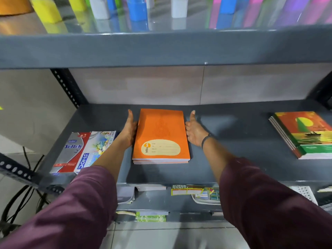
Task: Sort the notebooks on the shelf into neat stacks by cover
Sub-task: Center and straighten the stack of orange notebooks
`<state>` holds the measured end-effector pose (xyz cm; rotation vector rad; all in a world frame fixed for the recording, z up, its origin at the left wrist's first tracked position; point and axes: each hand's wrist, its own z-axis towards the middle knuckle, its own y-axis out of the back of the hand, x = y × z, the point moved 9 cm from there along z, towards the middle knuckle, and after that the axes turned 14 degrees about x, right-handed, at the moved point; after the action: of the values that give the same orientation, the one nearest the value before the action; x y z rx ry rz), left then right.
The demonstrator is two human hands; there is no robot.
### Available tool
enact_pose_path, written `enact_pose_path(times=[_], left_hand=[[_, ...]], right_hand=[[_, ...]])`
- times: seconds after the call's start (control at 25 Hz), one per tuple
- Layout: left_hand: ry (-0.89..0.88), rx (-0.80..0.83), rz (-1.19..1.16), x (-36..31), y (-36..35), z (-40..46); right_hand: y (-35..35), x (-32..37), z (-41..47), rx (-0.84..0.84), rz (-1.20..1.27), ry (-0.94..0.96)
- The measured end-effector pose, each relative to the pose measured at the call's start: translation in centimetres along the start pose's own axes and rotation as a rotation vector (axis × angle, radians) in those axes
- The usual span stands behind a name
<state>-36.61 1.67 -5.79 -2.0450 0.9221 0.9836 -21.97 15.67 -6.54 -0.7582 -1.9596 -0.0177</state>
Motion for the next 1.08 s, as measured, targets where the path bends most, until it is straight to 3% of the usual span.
enact_pose_path(times=[0.24, 0.48, 0.68, 0.8, 0.92, 1.08], left_hand=[[0.03, -0.051, 0.022, -0.4, 0.5, 0.8], [0.01, 0.004, 0.04, -0.3, 0.1, 0.9], [-0.039, 0.081, 0.046, 0.4, -0.3, -0.8], [-0.051, 0.147, 0.245, 2.6, -0.1, -3.8], [-0.028, 0.169, 0.66, 3.7, -0.1, -5.6], [0.086, -0.103, 1.093, 3.3, 0.0, -5.8]], right_hand=[[0.5, 0.9, 1.3, -0.001, -0.086, -0.047], [0.7, 0.4, 1.7, 0.004, -0.076, -0.026], [-0.3, -1.4, -1.8, 0.157, -0.163, 0.019], [-0.8, -3.5, -4.9, 0.255, -0.235, 0.079], [-1.8, -4.0, -6.1, 0.218, -0.662, 0.031], [-2.7, -2.3, -5.9, -0.016, -1.296, -0.056]])
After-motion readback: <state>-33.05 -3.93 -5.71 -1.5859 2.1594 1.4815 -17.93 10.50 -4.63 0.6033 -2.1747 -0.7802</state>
